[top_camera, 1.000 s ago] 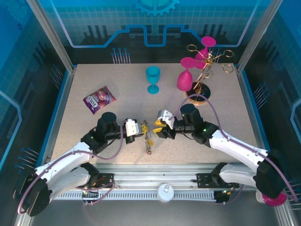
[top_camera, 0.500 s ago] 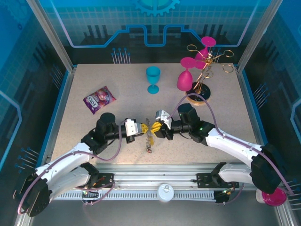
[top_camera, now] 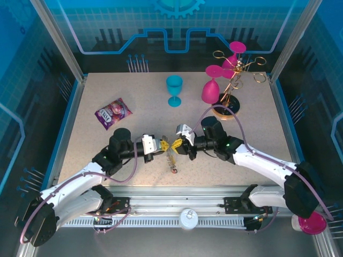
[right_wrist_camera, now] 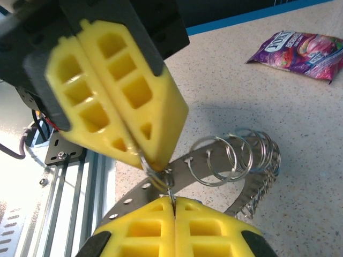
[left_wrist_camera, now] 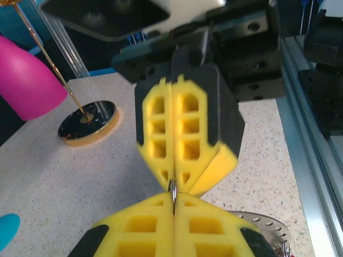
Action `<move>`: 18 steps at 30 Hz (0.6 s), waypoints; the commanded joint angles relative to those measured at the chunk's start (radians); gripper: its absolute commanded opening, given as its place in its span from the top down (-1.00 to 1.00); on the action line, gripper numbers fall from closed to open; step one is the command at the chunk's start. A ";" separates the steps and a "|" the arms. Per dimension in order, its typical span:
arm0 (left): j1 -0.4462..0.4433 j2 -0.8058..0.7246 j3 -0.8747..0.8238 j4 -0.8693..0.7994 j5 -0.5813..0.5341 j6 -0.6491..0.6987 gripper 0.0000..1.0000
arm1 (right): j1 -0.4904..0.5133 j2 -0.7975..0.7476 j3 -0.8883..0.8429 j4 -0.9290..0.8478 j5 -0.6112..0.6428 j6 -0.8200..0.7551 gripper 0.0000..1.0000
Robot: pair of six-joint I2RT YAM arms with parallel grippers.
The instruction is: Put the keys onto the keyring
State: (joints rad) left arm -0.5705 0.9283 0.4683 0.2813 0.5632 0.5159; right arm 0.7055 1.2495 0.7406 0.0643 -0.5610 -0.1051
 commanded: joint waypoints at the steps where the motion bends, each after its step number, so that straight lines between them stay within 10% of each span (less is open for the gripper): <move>1: -0.005 -0.002 0.011 0.180 0.077 -0.071 1.00 | -0.008 0.050 0.049 -0.030 -0.052 0.033 1.00; 6: -0.004 0.049 -0.020 0.333 0.055 -0.098 1.00 | -0.016 0.043 0.061 -0.020 -0.069 0.043 1.00; 12: -0.004 0.081 -0.037 0.358 0.058 -0.121 1.00 | -0.052 -0.082 -0.030 0.062 0.061 0.004 0.34; 18: -0.003 0.098 -0.052 0.389 0.064 -0.142 1.00 | -0.053 -0.112 -0.045 0.092 0.045 -0.081 0.31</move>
State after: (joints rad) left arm -0.5709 1.0229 0.4267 0.5823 0.5850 0.3962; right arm 0.6598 1.1393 0.6964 0.1150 -0.5121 -0.1337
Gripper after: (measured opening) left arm 0.049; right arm 0.344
